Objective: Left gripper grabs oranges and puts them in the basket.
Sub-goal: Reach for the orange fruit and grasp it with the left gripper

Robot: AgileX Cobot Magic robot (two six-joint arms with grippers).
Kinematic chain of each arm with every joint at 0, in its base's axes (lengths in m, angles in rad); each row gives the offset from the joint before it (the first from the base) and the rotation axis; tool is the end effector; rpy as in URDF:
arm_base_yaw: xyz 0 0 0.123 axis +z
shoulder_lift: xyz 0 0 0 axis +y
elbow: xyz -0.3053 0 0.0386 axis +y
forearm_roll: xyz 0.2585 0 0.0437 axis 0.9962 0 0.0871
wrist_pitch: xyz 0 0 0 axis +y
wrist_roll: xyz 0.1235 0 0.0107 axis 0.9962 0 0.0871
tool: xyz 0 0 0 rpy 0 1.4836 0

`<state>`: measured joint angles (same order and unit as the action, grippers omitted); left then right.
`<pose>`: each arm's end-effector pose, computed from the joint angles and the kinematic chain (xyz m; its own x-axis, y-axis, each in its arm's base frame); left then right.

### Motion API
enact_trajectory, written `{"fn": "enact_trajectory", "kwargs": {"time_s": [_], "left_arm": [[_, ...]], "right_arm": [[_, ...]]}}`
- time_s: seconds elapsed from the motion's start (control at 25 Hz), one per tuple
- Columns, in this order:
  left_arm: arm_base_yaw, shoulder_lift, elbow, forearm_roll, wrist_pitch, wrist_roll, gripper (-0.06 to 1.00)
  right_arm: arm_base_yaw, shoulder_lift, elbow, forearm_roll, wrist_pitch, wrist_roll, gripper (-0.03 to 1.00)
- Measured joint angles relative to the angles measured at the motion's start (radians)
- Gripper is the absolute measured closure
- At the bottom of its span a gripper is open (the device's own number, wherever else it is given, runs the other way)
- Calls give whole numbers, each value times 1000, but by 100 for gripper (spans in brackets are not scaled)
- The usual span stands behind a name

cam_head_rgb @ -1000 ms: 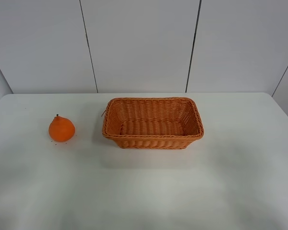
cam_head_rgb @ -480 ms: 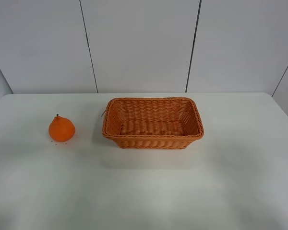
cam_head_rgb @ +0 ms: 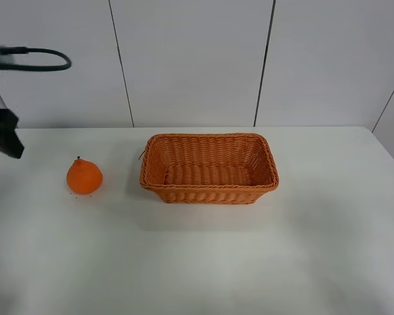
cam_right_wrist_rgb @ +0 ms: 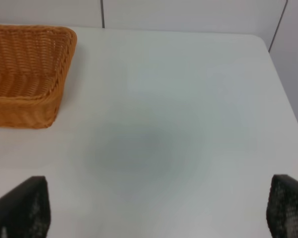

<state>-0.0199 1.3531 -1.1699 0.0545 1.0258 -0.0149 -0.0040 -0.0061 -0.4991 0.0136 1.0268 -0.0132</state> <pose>0.2877 0.0001 0.3137 -0.9003 0.0313 -0.4341 0.0117 0.9988 0.0478 0.0119 0.0014 0.2708 -0.4208 -0.0045 -0.9072 -0.0091 1.0000 -0.0007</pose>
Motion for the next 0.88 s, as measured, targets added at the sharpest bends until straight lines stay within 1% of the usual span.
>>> {"fn": "enact_trajectory", "kwargs": {"time_s": [0.28, 0.44, 0.6, 0.72, 0.88], "left_arm": [[0, 444, -338, -1, -8, 15, 11], [0, 612, -473, -1, -12, 15, 11], [0, 727, -555, -13, -22, 41, 11], [0, 784, -568, -40, -46, 48, 11], [0, 844, -571, -55, -60, 49, 11]], "right_arm": [[0, 0, 0, 0, 0, 0, 27], [0, 0, 0, 0, 0, 0, 27], [0, 0, 0, 0, 0, 0, 27], [0, 0, 0, 0, 0, 0, 27], [0, 0, 0, 0, 0, 0, 27]]}}
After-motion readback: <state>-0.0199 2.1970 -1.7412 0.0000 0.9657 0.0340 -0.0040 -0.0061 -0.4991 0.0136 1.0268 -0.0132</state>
